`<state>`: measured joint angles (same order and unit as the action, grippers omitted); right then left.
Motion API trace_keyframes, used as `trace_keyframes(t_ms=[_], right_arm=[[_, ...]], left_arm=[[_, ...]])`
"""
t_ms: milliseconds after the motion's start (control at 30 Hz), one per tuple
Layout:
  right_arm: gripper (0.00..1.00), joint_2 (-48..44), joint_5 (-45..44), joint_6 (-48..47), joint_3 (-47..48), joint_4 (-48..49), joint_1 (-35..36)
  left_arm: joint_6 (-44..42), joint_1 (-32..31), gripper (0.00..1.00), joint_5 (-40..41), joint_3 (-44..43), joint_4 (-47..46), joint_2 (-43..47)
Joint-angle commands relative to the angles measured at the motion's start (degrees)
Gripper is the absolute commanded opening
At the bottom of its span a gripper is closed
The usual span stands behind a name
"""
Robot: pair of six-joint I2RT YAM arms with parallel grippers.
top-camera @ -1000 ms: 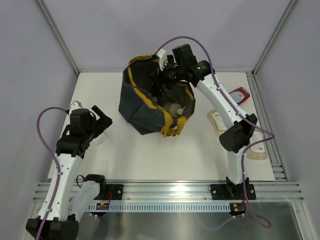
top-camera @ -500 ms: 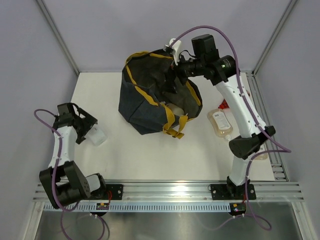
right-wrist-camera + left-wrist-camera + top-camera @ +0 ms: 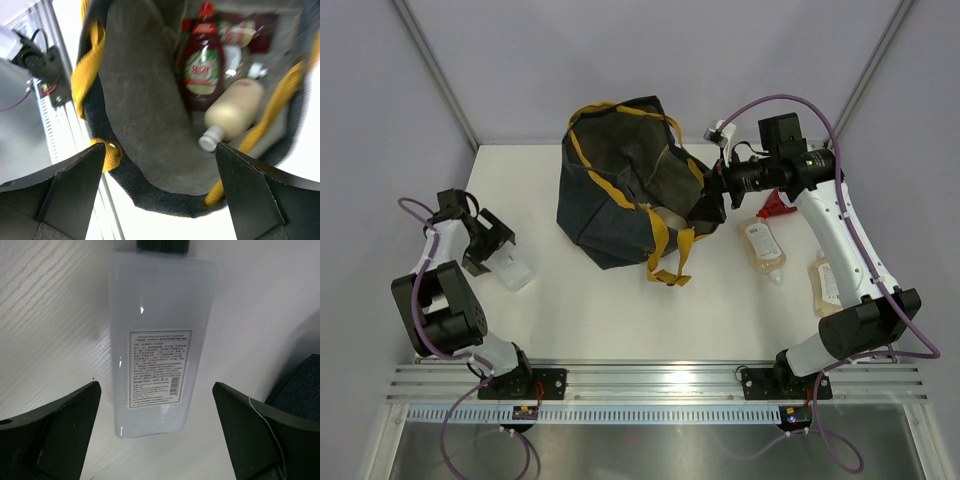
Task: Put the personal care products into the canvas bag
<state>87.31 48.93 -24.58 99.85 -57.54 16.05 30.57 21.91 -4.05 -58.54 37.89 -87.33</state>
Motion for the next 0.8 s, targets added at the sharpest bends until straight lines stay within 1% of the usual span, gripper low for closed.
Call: trace_keyframes(t_ms=[0,100,167,333,500,633,700,733,767], right_arm=[[1.0,-3.63,3.19,-1.35,-2.9,3.92,-0.23],[0.99,-4.34,3.19,-0.74,-3.52,4.71,-0.32],[1.0,-4.77,3.19,-0.47,-3.79,4.89,-0.58],[0.99,-5.48,3.72,0.5,-5.28,5.42,-1.37],[1.0,-6.36,3.54,1.37,-7.12,6.21,-1.81],[0.99,-6.62,3.37,2.78,-7.48,6.82,-2.52],[1.0,-6.8,3.37,3.39,-7.31,6.65,-2.96],[1.0,-7.15,3.37,3.4,-7.22,6.56,-3.65],[0.99,-7.33,3.54,3.4,-7.13,6.47,-4.01]], left_arm=[[-1.21,-2.3,0.99,3.08,-5.42,2.7,-2.84],[-0.51,-4.41,0.99,8.26,-8.85,6.21,-7.41],[-0.25,-5.21,0.99,9.76,-9.83,6.93,-9.86],[1.07,-6.44,0.99,13.28,-10.01,8.25,-11.81],[-0.15,-6.7,0.99,12.93,-9.4,7.29,-13.3],[-0.86,-7.06,0.99,11.7,-9.84,7.02,-17.34],[-1.21,-7.15,0.94,11.09,-9.22,5.97,-18.05],[-1.47,-7.15,0.88,10.56,-8.87,5.45,-18.14],[-1.65,-7.23,0.75,10.3,-8.17,4.22,-18.05]])
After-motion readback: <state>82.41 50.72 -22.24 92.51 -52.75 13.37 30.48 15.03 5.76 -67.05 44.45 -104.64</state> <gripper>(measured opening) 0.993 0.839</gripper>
